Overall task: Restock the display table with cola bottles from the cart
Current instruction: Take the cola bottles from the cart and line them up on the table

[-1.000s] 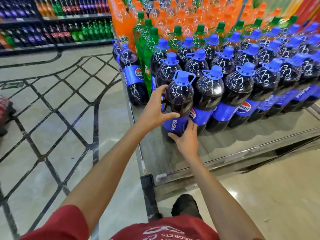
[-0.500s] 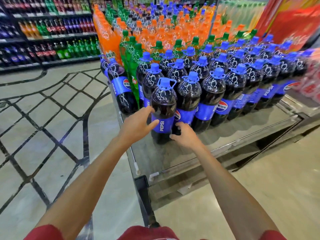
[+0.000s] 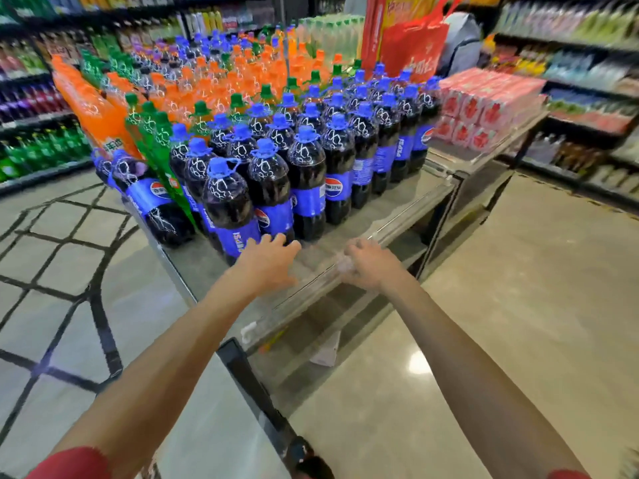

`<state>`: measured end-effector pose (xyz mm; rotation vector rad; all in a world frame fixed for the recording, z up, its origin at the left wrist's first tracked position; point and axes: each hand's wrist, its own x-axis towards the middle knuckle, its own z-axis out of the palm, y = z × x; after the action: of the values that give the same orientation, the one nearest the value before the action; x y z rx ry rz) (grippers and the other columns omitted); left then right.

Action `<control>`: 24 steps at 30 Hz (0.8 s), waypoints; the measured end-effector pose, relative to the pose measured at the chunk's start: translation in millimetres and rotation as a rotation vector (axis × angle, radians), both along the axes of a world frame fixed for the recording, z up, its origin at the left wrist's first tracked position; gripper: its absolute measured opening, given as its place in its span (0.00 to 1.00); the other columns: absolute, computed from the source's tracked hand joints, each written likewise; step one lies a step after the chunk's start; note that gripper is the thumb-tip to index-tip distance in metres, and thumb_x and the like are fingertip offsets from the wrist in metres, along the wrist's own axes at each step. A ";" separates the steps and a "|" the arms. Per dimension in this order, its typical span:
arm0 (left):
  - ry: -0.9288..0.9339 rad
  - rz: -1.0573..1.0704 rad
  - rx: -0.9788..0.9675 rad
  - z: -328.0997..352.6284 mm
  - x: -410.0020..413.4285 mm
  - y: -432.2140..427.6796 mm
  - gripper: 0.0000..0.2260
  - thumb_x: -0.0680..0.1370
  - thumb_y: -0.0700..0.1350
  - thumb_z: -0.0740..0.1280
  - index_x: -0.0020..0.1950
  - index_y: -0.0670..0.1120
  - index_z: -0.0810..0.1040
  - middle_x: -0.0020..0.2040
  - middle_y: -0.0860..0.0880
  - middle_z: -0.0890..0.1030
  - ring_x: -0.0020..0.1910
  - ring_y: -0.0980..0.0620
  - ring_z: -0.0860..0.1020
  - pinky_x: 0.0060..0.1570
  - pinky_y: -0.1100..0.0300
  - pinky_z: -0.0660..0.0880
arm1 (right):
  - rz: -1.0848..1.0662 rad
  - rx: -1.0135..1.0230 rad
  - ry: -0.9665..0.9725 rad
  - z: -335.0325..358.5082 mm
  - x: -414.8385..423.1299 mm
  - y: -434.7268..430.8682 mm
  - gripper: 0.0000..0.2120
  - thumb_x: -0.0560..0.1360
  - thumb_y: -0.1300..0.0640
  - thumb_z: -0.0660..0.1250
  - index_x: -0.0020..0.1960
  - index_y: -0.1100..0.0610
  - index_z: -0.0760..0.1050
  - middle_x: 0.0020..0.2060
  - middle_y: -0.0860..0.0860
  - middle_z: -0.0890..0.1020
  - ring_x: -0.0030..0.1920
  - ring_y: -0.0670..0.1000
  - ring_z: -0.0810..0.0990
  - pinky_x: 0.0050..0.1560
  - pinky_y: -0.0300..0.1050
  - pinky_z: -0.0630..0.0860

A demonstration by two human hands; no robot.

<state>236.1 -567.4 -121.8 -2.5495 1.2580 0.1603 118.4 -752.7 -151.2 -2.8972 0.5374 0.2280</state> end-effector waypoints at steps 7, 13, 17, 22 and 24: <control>-0.042 -0.263 -0.127 29.9 -89.9 -75.5 0.23 0.81 0.56 0.63 0.72 0.48 0.67 0.65 0.45 0.73 0.65 0.41 0.73 0.57 0.47 0.73 | -0.213 -0.061 0.048 26.4 -123.2 -31.6 0.27 0.79 0.43 0.67 0.72 0.56 0.67 0.66 0.58 0.71 0.68 0.61 0.71 0.64 0.58 0.73; -0.016 -0.552 -0.149 23.9 -175.9 -144.9 0.21 0.80 0.58 0.64 0.69 0.48 0.71 0.63 0.44 0.76 0.64 0.41 0.75 0.59 0.46 0.73 | -0.419 -0.061 0.085 25.1 -248.0 -60.5 0.29 0.79 0.44 0.67 0.75 0.56 0.65 0.69 0.59 0.71 0.68 0.62 0.72 0.65 0.57 0.73; -0.006 -0.731 -0.121 16.7 -236.7 -190.1 0.22 0.81 0.58 0.64 0.70 0.48 0.70 0.63 0.44 0.76 0.62 0.42 0.75 0.58 0.46 0.74 | -0.607 -0.021 0.140 17.6 -321.5 -75.8 0.30 0.79 0.44 0.68 0.75 0.57 0.66 0.68 0.58 0.71 0.68 0.61 0.70 0.64 0.55 0.70; -0.004 -0.854 -0.062 7.6 -316.2 -248.3 0.23 0.82 0.57 0.64 0.74 0.49 0.67 0.66 0.45 0.75 0.64 0.43 0.74 0.63 0.46 0.75 | -0.796 0.024 0.148 8.3 -402.9 -99.8 0.31 0.79 0.44 0.68 0.75 0.58 0.65 0.69 0.58 0.70 0.69 0.61 0.70 0.64 0.55 0.70; -0.024 -0.918 -0.046 -1.3 -343.2 -276.0 0.24 0.81 0.58 0.63 0.74 0.49 0.67 0.66 0.45 0.74 0.63 0.43 0.75 0.60 0.48 0.75 | -0.854 0.038 0.153 4.2 -432.7 -110.8 0.30 0.79 0.44 0.68 0.75 0.58 0.66 0.69 0.59 0.70 0.69 0.61 0.70 0.63 0.55 0.71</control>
<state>-107.1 -843.4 -123.1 -1.7440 2.2614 -0.1012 -314.3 -863.5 -147.0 -2.3457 1.6755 0.3129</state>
